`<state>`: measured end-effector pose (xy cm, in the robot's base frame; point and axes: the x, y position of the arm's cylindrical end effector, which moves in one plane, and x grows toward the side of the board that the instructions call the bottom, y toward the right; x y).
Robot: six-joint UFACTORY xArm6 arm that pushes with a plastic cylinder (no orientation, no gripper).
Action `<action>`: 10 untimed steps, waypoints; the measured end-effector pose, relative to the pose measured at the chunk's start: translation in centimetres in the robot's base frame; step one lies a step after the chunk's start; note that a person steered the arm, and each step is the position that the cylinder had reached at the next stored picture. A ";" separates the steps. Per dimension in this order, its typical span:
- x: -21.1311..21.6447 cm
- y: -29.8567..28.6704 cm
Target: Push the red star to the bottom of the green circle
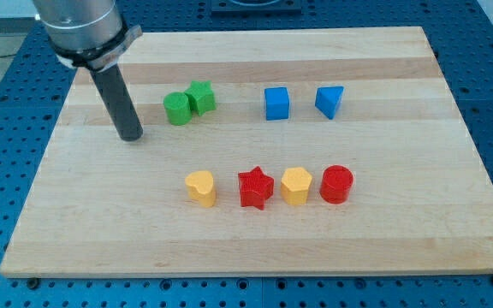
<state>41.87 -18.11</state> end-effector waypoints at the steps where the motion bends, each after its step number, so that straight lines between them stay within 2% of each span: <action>1: -2.0 3.0; 2: -2.6 5.8; 3: -1.7 3.6; 4: 4.0 -0.8; 5: 11.1 -0.6; 6: 16.0 3.5; 8: 15.8 19.0; 10: 8.0 17.4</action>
<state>49.91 -0.72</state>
